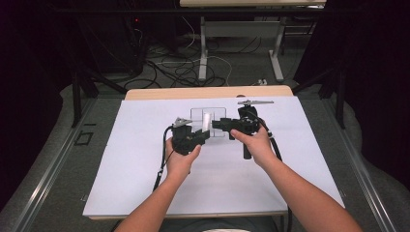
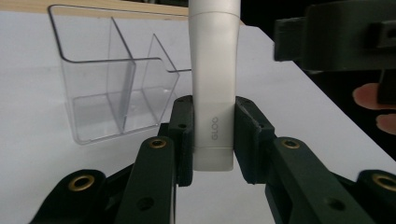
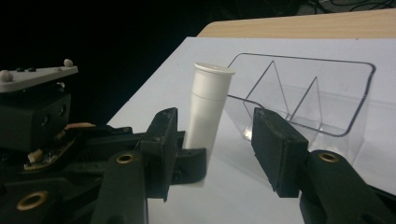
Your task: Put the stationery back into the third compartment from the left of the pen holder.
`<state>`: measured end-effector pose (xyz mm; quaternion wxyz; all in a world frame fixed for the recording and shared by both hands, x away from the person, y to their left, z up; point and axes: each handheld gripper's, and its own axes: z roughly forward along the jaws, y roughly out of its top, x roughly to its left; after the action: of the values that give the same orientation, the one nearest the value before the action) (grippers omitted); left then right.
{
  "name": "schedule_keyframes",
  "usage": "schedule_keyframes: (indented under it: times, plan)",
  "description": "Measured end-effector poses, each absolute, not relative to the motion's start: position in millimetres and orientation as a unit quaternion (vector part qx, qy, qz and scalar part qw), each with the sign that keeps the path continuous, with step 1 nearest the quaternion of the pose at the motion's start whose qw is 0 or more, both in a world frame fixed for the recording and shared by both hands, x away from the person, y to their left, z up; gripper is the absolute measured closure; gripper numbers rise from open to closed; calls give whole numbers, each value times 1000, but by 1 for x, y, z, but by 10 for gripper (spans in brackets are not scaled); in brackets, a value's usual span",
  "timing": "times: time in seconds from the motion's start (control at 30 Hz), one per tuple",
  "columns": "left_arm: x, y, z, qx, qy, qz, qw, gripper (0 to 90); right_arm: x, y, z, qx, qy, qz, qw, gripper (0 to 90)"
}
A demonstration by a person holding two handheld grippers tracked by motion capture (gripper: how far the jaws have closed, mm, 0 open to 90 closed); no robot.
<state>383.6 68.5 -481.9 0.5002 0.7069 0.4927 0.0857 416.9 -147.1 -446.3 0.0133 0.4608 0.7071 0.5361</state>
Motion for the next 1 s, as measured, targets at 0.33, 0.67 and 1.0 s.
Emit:
schedule_keyframes:
  times: [0.33, 0.67, 1.0]
  plan:
    - [376, 56, -479, 715, 471, 73, 511, 708, 424, -144, -452, 482, 689, 541, -17, 532]
    - [371, 47, -476, 723, 454, 68, 516, 708, 426, -139, -457, 496, 674, 546, -32, 567]
    - [372, 48, -477, 723, 456, 68, 514, 707, 431, -139, -461, 518, 653, 549, -57, 659]
